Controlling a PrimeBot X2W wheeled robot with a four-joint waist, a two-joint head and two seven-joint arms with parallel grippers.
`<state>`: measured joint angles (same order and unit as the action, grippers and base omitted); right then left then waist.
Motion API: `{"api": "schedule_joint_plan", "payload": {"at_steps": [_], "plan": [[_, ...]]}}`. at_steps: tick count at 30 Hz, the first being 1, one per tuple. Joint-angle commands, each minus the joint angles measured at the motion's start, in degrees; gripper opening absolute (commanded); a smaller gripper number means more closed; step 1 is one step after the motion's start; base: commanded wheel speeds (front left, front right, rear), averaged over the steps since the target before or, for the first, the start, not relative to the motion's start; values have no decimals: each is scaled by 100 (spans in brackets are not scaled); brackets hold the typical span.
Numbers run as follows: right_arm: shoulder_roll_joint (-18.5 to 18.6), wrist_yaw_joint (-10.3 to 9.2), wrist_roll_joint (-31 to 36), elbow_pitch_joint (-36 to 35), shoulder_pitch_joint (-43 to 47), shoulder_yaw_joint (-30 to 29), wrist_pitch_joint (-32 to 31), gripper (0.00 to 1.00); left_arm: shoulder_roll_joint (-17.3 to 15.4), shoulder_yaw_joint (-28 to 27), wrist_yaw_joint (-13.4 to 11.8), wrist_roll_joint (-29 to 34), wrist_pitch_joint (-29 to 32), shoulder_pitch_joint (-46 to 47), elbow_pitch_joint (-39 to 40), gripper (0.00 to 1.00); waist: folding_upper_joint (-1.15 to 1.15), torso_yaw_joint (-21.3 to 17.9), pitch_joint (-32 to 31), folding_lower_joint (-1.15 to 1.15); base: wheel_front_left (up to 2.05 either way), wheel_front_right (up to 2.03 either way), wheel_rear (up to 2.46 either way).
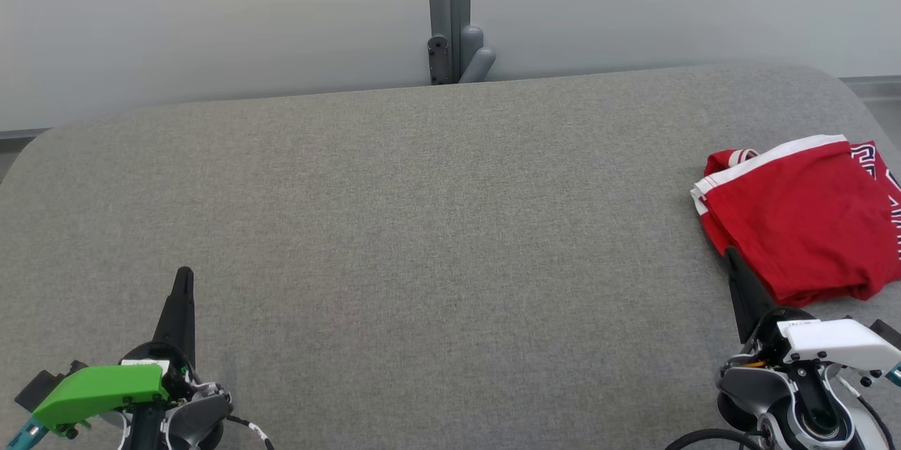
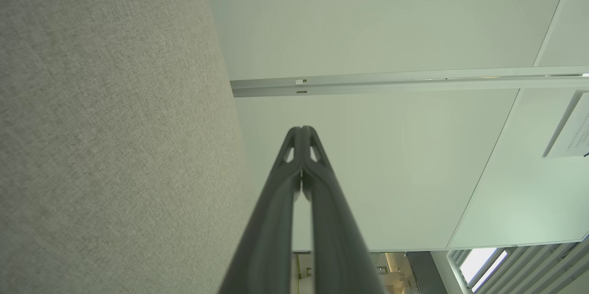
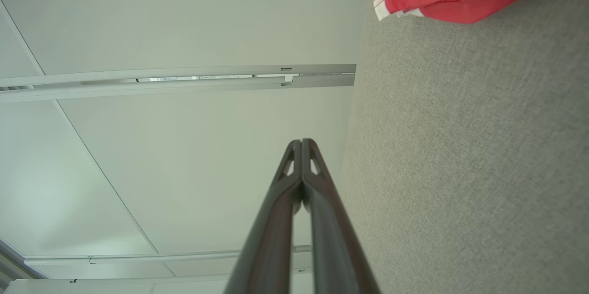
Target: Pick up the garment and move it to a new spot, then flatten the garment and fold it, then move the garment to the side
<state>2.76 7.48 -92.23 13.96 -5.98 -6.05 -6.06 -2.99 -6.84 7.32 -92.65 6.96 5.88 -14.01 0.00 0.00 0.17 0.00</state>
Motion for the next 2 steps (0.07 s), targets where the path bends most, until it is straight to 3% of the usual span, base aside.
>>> {"api": "schedule_joint_plan", "payload": {"at_steps": [1, 2], "plan": [[23, 2, -49, -19, -26, 9, -23, 0, -4, -12, 31, 30, 3, 67, 4, 0, 0, 0, 0, 0, 0, 0, 0], [23, 2, -49, -19, -26, 9, -23, 0, -3, -12, 31, 31, 3, 67, 3, 0, 0, 0, 0, 0, 0, 0, 0]]}}
